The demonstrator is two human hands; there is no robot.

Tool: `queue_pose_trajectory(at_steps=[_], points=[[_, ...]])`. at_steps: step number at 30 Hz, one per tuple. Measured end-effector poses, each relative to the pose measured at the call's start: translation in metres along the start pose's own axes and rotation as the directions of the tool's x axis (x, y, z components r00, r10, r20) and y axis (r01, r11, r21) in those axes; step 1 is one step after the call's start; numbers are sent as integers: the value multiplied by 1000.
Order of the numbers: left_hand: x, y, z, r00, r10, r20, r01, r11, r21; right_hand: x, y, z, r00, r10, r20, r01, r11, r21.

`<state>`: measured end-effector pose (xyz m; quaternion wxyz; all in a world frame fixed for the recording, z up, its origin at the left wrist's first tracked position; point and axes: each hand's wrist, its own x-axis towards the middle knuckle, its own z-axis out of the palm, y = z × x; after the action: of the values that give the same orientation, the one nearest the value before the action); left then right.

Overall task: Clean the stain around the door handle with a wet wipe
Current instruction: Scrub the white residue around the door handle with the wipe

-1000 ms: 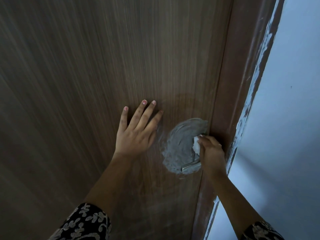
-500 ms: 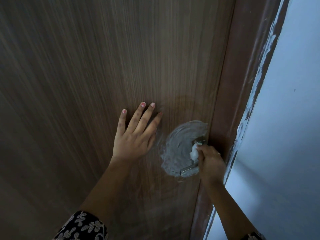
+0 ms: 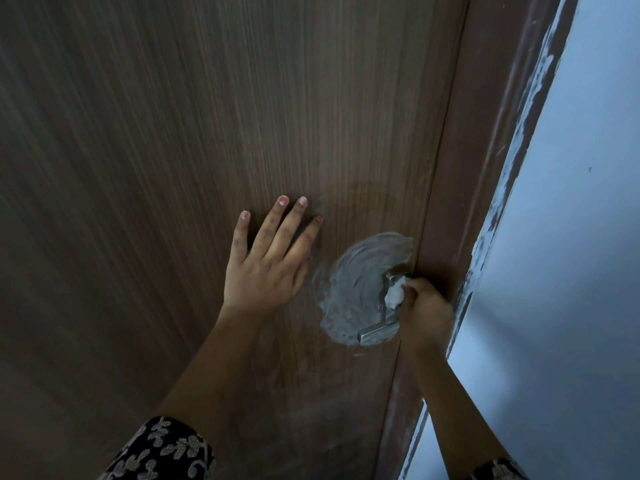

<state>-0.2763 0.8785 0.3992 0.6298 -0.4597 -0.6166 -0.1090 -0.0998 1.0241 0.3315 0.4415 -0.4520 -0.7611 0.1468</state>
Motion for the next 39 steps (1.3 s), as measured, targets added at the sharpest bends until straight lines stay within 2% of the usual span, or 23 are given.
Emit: queue_pose_trajectory(at_steps=[5,6,9,10,15,19,23,27,30,33,36,39], points=[[0,1,0,1000,-3,-5,3,1000,-4,-13,3,-2,975,-209,75,215,973,-86],[0,1,0,1000,-4,-5,4,1000,-4,-13,2,-6,978,-191,87,199,976,-88],[0,0,-1,1000,-3,-7,3,1000,-1,2,0,-10,996,3,95,3,998,-68],[0,0,-1,1000,-1,-8,1,1000,-4,5,-1,-11,995,13,95,-6,997,-73],[-1,0,-1,1000,-7,-10,7,1000,-16,-13,1,-10,970,-192,148,207,974,-93],[-1,-1,-2,1000,0,-8,0,1000,-18,4,-8,-18,982,-25,190,76,961,-266],[0,0,-1,1000,4,-16,-4,1000,-10,6,-9,-23,944,-30,327,160,912,-377],[0,0,-2,1000,-8,-22,7,1000,-15,18,-8,-41,886,48,460,187,872,-452],[0,1,-3,1000,-9,-14,8,1000,-20,27,4,-46,881,45,470,166,903,-397],[-1,2,-3,1000,-4,-10,4,1000,-16,17,3,-42,908,25,418,129,933,-336],[-1,1,-3,1000,-7,-8,7,1000,-12,1,-3,-38,924,-39,381,182,919,-349],[-1,0,-3,1000,-8,-11,8,1000,-19,-4,7,-33,915,-51,400,173,946,-275]])
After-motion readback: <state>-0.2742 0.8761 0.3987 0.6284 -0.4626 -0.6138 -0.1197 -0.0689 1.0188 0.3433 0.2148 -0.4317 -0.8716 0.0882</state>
